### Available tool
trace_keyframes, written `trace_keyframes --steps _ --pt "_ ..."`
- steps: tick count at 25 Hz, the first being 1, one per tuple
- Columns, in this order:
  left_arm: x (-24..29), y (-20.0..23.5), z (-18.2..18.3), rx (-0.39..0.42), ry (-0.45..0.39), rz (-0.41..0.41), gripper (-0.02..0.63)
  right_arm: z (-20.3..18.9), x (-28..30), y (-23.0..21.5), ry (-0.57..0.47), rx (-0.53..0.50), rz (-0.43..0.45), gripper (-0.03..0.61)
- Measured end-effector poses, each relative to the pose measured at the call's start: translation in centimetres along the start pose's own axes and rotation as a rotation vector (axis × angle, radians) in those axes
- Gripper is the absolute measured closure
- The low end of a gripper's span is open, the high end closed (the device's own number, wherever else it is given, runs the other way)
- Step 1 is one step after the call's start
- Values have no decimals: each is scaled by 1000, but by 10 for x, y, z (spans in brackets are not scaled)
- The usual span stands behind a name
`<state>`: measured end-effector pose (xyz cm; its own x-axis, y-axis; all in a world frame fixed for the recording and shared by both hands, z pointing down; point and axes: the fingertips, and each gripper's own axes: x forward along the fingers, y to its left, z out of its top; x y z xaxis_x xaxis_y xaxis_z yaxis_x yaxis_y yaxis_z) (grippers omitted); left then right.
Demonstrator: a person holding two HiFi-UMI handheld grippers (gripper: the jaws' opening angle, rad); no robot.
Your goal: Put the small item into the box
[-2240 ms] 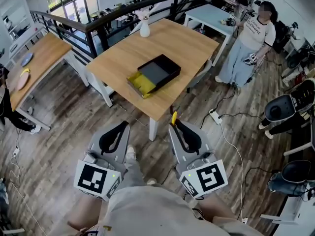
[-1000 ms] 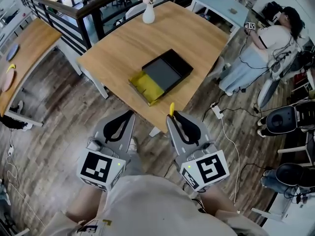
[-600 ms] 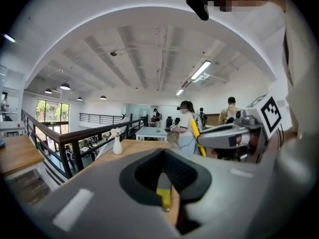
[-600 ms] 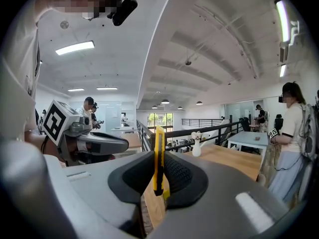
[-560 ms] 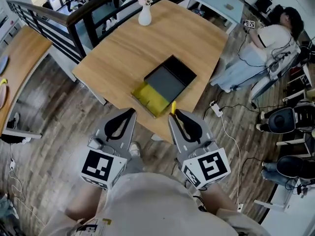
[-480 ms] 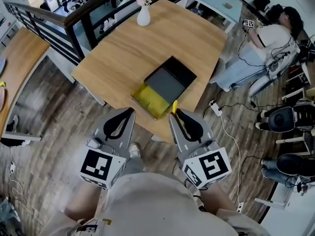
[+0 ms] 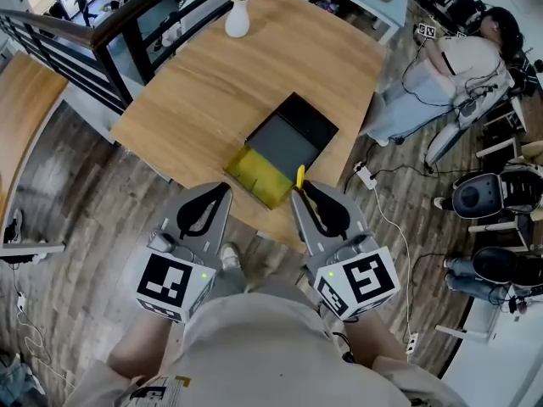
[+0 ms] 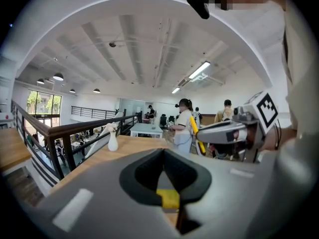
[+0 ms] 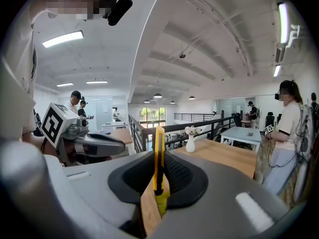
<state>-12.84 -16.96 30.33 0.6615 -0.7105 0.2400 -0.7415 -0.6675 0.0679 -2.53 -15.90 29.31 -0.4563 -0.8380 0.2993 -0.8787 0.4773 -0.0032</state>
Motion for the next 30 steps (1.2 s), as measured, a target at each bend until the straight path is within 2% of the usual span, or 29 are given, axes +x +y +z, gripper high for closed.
trace_keyframes --steps 6,12,19,30 --pt "15 -4 -3 -8 17 -14 611 -7 1 -14 27 16 -2 522" --pt "37 -7 -7 -18 37 9 611 -17 10 -34 43 29 29 522" --pt "52 -12 -14 -26 62 22 611 -29 19 -43 63 2 60 522" --pt "93 -3 -57 -68 153 33 611 -87 65 -69 167 77 96 522"
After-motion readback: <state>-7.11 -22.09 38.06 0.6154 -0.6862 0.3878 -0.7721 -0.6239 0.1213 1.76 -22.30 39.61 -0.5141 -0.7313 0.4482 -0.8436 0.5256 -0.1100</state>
